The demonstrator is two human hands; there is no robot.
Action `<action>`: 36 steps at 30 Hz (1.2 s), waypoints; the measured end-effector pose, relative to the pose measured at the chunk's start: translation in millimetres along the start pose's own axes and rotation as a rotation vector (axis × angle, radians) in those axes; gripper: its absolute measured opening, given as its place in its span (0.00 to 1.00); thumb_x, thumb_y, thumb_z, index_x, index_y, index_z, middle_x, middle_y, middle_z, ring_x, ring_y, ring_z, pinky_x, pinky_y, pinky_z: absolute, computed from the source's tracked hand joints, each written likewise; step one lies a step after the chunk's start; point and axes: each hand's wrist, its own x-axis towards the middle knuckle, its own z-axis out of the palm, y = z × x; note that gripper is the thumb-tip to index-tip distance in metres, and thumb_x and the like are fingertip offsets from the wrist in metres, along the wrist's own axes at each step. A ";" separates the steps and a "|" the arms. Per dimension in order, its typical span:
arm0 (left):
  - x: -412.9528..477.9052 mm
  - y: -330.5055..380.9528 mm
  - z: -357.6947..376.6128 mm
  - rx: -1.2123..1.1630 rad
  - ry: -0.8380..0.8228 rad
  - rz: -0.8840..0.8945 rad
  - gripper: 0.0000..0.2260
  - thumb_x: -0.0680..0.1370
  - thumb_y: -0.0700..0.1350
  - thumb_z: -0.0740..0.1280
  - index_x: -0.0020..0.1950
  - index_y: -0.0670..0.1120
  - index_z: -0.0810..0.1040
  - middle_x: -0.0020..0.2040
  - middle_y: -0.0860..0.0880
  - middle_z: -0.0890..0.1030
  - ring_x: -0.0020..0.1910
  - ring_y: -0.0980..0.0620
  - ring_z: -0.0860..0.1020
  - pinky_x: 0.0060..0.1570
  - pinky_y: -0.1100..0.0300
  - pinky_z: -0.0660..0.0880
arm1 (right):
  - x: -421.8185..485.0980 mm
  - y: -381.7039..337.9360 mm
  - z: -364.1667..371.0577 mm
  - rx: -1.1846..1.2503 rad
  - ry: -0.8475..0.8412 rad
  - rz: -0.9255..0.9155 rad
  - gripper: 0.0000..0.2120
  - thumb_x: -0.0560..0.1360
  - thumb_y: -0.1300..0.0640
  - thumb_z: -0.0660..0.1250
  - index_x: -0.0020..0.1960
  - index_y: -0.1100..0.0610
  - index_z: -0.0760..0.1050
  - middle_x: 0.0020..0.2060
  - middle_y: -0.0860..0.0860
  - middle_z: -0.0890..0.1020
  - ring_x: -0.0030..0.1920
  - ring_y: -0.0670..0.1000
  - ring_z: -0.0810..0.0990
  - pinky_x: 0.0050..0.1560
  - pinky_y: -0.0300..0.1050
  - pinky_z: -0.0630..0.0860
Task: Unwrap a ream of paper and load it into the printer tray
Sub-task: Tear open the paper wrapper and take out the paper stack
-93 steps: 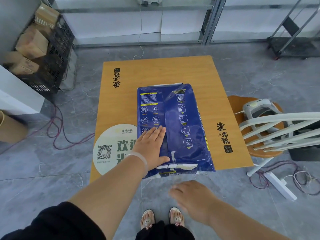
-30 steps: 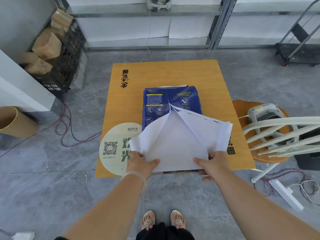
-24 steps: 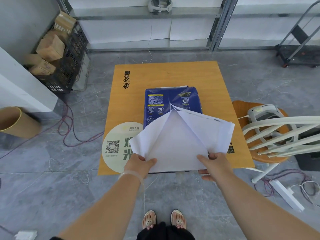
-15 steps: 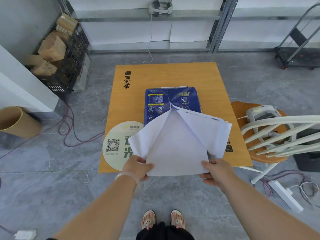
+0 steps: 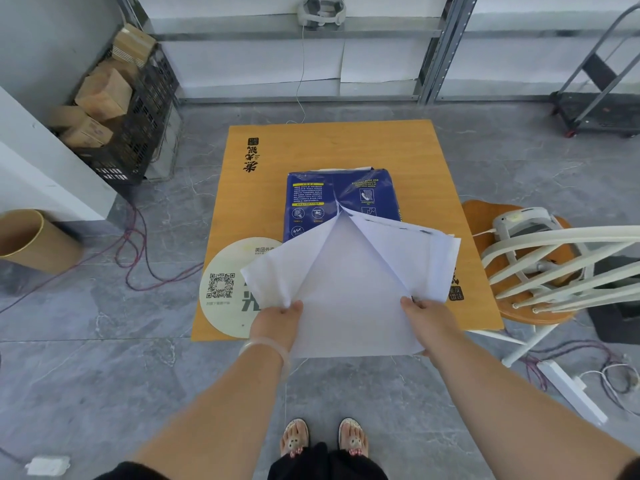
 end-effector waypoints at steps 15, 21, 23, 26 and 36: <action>-71.2 -60.7 30.2 -0.167 0.159 0.160 0.14 0.81 0.48 0.58 0.40 0.43 0.73 0.34 0.48 0.74 0.35 0.48 0.71 0.34 0.57 0.65 | -57.3 64.6 -11.5 0.035 -0.003 -0.125 0.10 0.78 0.50 0.61 0.53 0.56 0.73 0.44 0.52 0.75 0.46 0.55 0.74 0.39 0.50 0.76; -119.2 -84.6 27.3 -0.194 0.203 0.194 0.13 0.81 0.48 0.58 0.46 0.41 0.76 0.38 0.46 0.77 0.40 0.45 0.73 0.39 0.57 0.67 | -104.0 91.9 -16.9 0.082 0.002 -0.138 0.08 0.78 0.51 0.61 0.51 0.55 0.72 0.42 0.50 0.75 0.42 0.53 0.73 0.34 0.48 0.77; -133.3 -97.6 26.8 -0.201 0.201 0.197 0.13 0.81 0.49 0.58 0.47 0.41 0.76 0.40 0.45 0.77 0.41 0.44 0.74 0.42 0.57 0.68 | -122.2 105.6 -15.8 0.102 0.017 -0.142 0.09 0.78 0.51 0.61 0.50 0.56 0.73 0.42 0.51 0.75 0.40 0.52 0.73 0.29 0.44 0.73; -161.6 -122.5 24.0 -0.213 0.202 0.219 0.12 0.81 0.48 0.59 0.43 0.41 0.74 0.35 0.47 0.74 0.39 0.45 0.72 0.40 0.57 0.66 | -155.7 132.4 -12.5 0.159 0.041 -0.153 0.10 0.77 0.51 0.62 0.50 0.57 0.74 0.39 0.52 0.76 0.36 0.50 0.73 0.30 0.42 0.71; -270.8 -166.2 -8.7 -0.253 0.263 0.316 0.10 0.81 0.49 0.58 0.46 0.45 0.73 0.38 0.49 0.75 0.42 0.46 0.73 0.41 0.57 0.65 | -268.6 167.3 -26.3 0.160 0.124 -0.313 0.09 0.78 0.51 0.61 0.50 0.57 0.73 0.43 0.52 0.77 0.38 0.50 0.73 0.36 0.44 0.68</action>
